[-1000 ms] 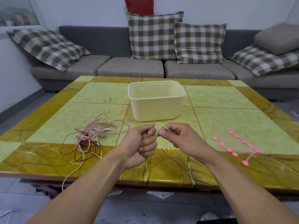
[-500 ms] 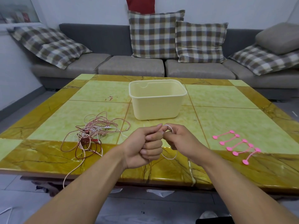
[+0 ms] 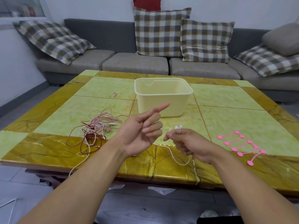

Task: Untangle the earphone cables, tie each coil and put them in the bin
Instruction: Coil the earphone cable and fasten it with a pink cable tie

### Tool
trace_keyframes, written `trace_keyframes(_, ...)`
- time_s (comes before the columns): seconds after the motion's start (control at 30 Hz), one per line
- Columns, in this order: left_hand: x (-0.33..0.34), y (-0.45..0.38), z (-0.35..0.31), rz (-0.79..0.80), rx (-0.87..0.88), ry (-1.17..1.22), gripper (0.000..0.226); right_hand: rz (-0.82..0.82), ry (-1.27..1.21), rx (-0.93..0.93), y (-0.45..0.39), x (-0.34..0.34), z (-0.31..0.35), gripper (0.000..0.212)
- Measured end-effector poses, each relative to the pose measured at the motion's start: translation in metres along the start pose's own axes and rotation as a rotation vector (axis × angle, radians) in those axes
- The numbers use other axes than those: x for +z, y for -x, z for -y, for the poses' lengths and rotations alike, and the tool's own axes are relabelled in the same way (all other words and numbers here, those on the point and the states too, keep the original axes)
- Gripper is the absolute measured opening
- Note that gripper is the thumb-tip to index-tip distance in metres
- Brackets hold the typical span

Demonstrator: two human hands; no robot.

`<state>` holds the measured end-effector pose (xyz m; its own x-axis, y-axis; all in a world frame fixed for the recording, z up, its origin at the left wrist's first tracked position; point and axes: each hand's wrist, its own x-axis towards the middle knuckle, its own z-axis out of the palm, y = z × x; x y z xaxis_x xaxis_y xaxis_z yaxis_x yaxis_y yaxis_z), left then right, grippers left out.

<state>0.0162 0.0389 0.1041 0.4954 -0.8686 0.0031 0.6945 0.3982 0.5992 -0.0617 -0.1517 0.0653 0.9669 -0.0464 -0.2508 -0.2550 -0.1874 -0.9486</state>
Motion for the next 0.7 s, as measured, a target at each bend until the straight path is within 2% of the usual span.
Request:
trace_keyframes(0.17, 0.004, -0.003, 0.003, -0.084, 0.188, -0.065, 0.045, 0.086, 0.255, -0.058, 0.008, 0.017, 0.011, 0.024)
trace_keyframes(0.23, -0.005, -0.004, 0.003, -0.171, 0.227, -0.124, 0.052, 0.083, 0.384, -0.096, 0.012, 0.021, 0.014, 0.022)
trace_keyframes(0.33, -0.02, -0.008, 0.008, -0.327, 0.262, -0.364, 0.061, 0.013, 0.7, -0.13, 0.018, 0.026, 0.016, 0.023)
trace_keyframes(0.4, -0.025, -0.01, 0.012, -0.371, 0.268, -0.594, 0.064, -0.024, 0.849, -0.155, 0.021, 0.028, 0.02, 0.024)
trace_keyframes(0.5, -0.026, -0.008, 0.017, -0.408, 0.16, -0.832, 0.064, -0.085, 0.874, -0.229, 0.027, 0.029, 0.026, 0.023)
trace_keyframes(0.6, -0.02, -0.007, 0.021, -0.476, 0.039, -1.087, 0.039, -0.181, 0.754, -0.332, 0.028, 0.022, 0.028, 0.022)
trace_keyframes(0.63, -0.018, -0.007, 0.023, -0.477, 0.018, -1.141, 0.032, -0.232, 0.714, -0.371, 0.027, 0.018, 0.027, 0.021)
trace_keyframes(0.7, -0.017, -0.009, 0.025, -0.408, -0.065, -1.107, 0.04, -0.325, 0.599, -0.42, 0.024, 0.01, 0.025, 0.021)
